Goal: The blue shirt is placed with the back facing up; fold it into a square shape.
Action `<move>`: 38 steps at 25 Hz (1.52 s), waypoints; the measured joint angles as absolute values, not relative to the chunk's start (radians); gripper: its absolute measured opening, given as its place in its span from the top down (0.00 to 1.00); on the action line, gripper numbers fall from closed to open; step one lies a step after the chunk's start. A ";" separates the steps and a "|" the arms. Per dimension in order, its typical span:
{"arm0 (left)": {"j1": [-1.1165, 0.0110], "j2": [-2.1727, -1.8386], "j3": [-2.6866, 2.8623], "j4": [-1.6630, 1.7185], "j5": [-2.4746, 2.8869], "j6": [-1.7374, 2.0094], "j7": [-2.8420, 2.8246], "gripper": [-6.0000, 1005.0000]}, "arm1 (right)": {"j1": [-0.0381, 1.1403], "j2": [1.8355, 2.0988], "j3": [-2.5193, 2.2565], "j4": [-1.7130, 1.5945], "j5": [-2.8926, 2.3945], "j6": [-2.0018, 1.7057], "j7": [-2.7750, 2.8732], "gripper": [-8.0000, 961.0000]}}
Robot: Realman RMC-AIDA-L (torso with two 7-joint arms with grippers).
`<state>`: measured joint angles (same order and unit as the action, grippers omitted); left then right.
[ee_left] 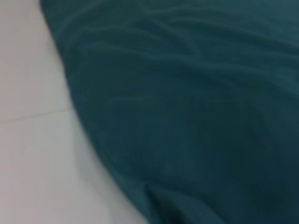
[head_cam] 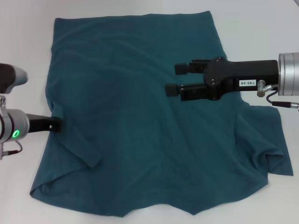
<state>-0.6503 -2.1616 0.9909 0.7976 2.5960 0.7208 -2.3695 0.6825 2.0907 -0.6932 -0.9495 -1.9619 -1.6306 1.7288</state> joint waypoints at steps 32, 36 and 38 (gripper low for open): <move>-0.604 -2.153 0.993 0.938 2.537 0.788 -2.417 0.97 | 0.660 2.089 -0.700 -0.955 -1.970 -1.629 1.729 0.10; -0.565 -2.143 0.962 0.960 2.539 0.799 -2.419 0.97 | 0.660 2.090 -0.700 -0.955 -1.969 -1.630 1.729 0.10; -0.549 -2.143 0.946 0.975 2.537 0.803 -2.415 0.97 | 0.660 2.090 -0.699 -0.955 -1.968 -1.630 1.729 0.10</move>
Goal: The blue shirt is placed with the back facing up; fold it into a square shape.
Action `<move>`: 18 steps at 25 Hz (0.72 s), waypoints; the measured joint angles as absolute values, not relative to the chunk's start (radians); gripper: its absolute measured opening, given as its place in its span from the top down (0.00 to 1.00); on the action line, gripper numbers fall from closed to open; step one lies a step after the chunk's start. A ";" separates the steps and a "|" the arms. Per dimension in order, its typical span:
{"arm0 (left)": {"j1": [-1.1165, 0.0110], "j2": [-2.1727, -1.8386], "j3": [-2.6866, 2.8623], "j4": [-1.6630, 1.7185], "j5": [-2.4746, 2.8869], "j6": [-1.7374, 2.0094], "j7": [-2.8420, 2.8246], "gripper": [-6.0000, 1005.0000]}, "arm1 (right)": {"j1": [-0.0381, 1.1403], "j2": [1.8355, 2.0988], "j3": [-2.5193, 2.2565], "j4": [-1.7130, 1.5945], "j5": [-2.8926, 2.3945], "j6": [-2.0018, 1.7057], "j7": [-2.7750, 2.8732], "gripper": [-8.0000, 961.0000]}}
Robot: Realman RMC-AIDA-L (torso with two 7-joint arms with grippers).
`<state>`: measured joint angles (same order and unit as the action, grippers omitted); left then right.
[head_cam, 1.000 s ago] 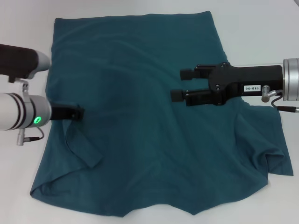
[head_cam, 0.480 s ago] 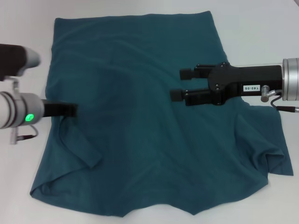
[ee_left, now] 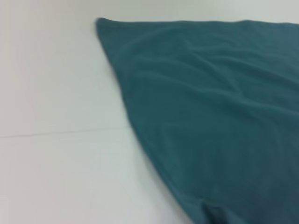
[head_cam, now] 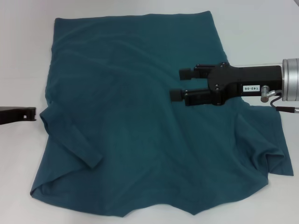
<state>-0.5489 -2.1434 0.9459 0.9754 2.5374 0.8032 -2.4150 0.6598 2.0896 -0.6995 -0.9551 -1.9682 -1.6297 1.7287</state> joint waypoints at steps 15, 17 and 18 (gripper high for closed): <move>-0.583 -2.148 0.953 0.853 2.592 0.754 -2.368 0.97 | 0.673 2.089 -0.699 -0.955 -1.966 -1.626 1.729 0.10; -0.592 -2.148 0.957 0.840 2.592 0.752 -2.358 0.97 | 0.673 2.089 -0.700 -0.952 -1.966 -1.625 1.729 0.10; -0.596 -2.148 0.958 0.835 2.593 0.752 -2.352 0.97 | 0.672 2.089 -0.699 -0.952 -1.966 -1.625 1.729 0.10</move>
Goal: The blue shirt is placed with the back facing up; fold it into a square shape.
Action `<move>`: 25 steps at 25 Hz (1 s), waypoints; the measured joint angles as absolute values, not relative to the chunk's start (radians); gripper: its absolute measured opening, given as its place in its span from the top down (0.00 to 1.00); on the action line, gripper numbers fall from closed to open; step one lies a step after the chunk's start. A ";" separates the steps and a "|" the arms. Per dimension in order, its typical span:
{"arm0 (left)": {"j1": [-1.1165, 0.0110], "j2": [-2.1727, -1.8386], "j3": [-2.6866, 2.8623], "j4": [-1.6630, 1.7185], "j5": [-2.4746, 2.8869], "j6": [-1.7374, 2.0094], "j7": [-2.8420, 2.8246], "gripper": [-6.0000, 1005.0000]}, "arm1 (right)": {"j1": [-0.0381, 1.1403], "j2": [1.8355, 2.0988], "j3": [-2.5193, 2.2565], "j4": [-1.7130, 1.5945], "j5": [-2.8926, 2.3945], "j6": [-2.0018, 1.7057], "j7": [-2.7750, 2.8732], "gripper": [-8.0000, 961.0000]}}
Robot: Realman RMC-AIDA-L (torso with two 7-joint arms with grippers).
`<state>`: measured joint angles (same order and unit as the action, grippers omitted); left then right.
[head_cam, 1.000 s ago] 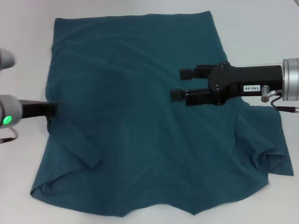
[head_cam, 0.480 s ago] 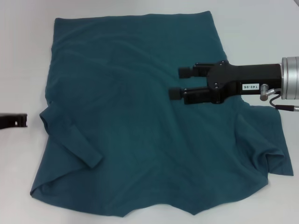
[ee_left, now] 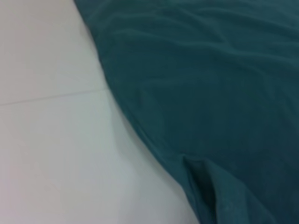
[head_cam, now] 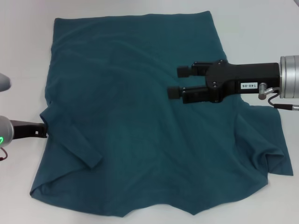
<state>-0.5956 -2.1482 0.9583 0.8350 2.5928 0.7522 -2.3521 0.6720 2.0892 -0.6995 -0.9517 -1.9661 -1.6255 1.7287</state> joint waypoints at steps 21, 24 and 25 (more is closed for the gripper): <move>-0.663 -2.166 1.074 0.812 2.582 0.770 -2.351 0.97 | 0.663 2.091 -0.699 -0.950 -1.966 -1.624 1.726 0.10; -0.689 -2.165 1.075 0.773 2.582 0.769 -2.348 0.97 | 0.662 2.091 -0.699 -0.949 -1.966 -1.627 1.726 0.10; -0.693 -2.165 1.075 0.767 2.582 0.767 -2.349 0.97 | 0.661 2.091 -0.699 -0.949 -1.966 -1.628 1.726 0.10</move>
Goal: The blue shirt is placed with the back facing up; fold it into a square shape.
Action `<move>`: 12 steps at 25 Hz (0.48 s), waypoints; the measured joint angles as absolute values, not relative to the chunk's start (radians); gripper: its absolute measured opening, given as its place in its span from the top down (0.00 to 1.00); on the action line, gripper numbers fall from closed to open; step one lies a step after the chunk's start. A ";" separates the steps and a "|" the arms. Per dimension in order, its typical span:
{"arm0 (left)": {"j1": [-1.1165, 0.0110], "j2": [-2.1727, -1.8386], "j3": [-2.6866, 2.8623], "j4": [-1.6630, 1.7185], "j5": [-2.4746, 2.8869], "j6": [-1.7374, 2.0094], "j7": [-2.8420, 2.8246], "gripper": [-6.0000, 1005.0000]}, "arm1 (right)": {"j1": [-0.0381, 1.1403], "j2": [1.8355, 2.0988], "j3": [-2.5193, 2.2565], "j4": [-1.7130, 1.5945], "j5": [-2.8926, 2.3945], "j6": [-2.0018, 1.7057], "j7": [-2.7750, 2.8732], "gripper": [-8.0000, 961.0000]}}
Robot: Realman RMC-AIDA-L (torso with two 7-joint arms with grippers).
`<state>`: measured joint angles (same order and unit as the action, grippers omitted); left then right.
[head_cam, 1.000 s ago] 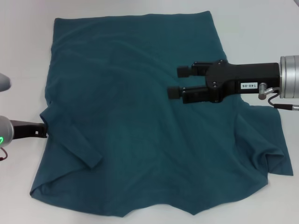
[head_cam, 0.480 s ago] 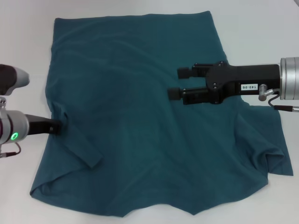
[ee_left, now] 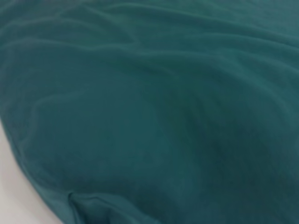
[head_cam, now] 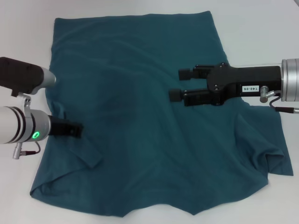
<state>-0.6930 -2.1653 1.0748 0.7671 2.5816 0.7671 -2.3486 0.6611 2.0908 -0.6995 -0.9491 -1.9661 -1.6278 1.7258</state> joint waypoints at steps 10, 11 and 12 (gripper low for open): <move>-0.649 -2.167 1.062 0.839 2.582 0.774 -2.410 0.91 | 0.659 2.091 -0.699 -0.948 -1.965 -1.627 1.726 0.10; -0.636 -2.168 1.062 0.859 2.582 0.777 -2.417 0.89 | 0.659 2.091 -0.700 -0.948 -1.965 -1.627 1.726 0.10; -0.612 -2.170 1.065 0.894 2.580 0.787 -2.429 0.87 | 0.659 2.091 -0.699 -0.948 -1.965 -1.626 1.726 0.10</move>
